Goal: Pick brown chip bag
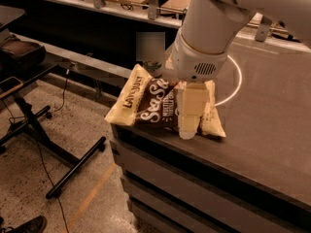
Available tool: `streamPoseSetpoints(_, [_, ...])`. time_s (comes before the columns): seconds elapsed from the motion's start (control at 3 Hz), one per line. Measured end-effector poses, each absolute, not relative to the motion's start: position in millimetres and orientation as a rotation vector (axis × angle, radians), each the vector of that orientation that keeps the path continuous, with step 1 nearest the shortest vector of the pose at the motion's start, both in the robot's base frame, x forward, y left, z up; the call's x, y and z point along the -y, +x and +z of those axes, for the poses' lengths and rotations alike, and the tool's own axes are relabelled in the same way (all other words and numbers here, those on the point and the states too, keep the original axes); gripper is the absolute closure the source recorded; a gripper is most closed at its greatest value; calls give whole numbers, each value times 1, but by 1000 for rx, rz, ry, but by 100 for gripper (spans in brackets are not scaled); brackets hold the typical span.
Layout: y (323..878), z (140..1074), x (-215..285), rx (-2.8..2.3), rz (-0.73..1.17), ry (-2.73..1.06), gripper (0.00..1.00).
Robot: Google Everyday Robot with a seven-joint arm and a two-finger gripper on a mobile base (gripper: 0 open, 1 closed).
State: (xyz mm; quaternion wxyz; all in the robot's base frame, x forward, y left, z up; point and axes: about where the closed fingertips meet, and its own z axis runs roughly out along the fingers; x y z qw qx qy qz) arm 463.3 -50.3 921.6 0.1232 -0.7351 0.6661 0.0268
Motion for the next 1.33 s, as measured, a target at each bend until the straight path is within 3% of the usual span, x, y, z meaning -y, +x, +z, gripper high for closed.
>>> streamPoseSetpoints(1.33, [519,908,19,-1882,134,-2143,0])
